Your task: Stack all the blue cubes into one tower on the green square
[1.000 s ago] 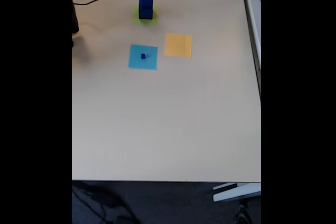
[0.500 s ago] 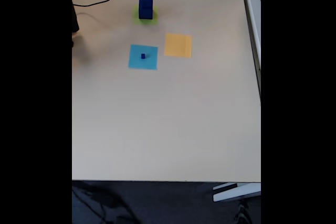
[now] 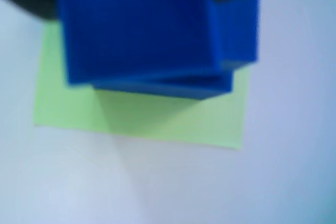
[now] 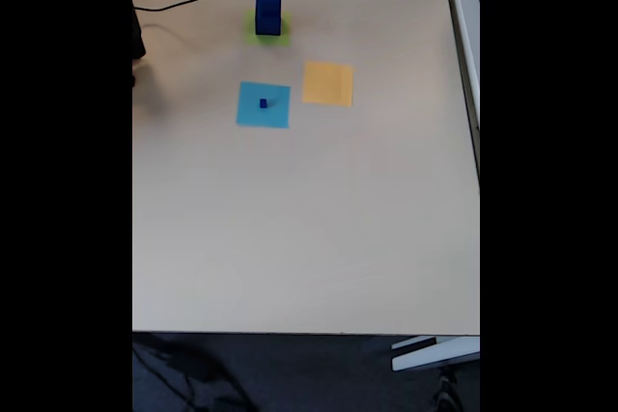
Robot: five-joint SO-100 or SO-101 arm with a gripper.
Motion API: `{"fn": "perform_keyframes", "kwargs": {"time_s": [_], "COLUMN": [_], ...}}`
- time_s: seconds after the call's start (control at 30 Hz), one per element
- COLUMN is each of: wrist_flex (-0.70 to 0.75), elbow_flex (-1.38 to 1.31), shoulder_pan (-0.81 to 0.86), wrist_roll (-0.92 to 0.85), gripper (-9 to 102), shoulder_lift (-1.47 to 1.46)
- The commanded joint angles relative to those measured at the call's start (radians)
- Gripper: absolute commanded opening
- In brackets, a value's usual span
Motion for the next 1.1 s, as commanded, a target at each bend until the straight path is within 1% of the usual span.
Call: {"fn": "perform_keyframes", "kwargs": {"time_s": [0.0, 0.57, 0.9, 1.07], "wrist_flex": [-0.011, 0.021, 0.084, 0.087], "elbow_flex": [-0.003, 0.005, -0.054, -0.064], "shoulder_pan": [-0.028, -0.026, -0.021, -0.021], "wrist_roll": [0.054, 0.044, 0.023, 0.02], "gripper": [8, 9, 9, 9], "shoulder_lift": [0.003, 0.0, -0.003, -0.014]}}
